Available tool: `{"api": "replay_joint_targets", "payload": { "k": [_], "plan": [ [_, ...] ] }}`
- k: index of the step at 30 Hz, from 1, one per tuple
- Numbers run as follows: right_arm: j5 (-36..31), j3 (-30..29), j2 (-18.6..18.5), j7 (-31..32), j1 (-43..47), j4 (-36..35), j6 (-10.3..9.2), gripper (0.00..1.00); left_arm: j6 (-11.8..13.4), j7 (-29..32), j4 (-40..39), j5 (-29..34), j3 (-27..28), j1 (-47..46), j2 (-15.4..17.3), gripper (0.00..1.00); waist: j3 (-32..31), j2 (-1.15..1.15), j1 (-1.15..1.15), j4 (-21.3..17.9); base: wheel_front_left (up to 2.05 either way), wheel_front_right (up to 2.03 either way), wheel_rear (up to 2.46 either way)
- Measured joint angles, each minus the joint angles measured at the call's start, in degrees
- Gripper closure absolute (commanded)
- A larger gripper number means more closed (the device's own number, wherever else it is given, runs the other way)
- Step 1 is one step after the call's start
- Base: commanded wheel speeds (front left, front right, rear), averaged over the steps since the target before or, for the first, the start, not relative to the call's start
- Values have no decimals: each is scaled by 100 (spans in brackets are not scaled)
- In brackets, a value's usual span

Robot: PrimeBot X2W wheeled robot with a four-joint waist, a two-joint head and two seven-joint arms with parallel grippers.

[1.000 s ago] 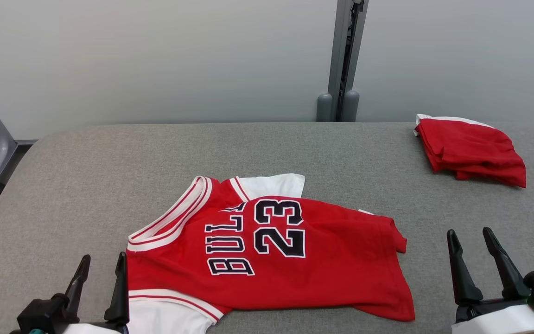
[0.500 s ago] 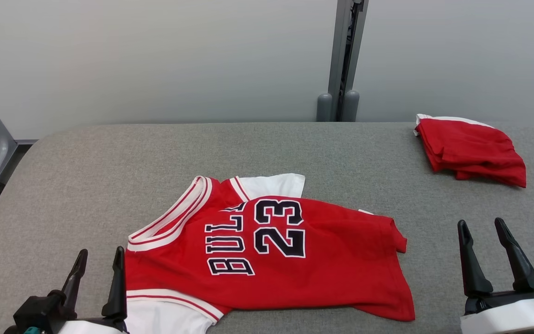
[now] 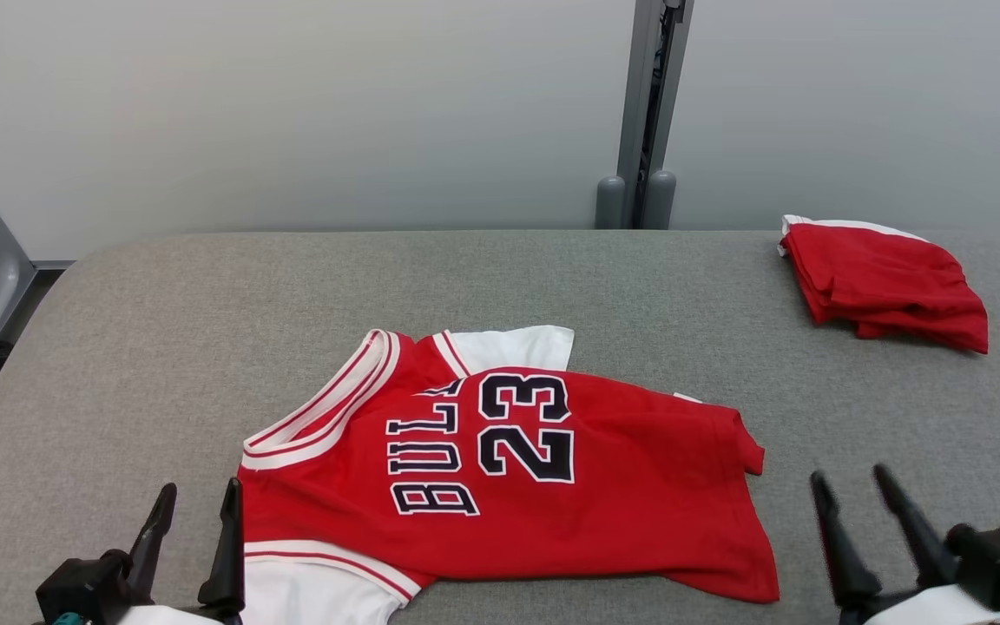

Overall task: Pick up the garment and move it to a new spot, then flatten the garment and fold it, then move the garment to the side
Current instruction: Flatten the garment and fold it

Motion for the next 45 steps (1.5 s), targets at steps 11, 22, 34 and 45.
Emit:
{"api": "replay_joint_targets", "payload": {
  "k": [11, 22, 34, 45],
  "plan": [
    [1151, 1171, -687, 1386, 57, 882, 2, 0, -144, 1230, 190, -374, -254, 190, 64, 0, 6, 0, 0, 92, 0, 0, 0],
    [1527, 1482, -719, 1697, -92, 1359, 1, 0, -41, 2724, 3, -578, -575, 485, 246, 0, 86, 0, 0, 236, 0, 0, 0],
    [1818, 1817, -694, 1636, -571, 1936, 2, 0, 79, 3609, -324, -747, -743, 658, 387, 0, 254, 0, 0, 259, 0, 0, 0],
    [2084, 2129, -636, 1522, -943, 2293, 2, 0, 229, 3753, -35, -799, -732, 602, 424, 0, 387, 0, 0, 287, 0, 0, 0]
  ]
}}
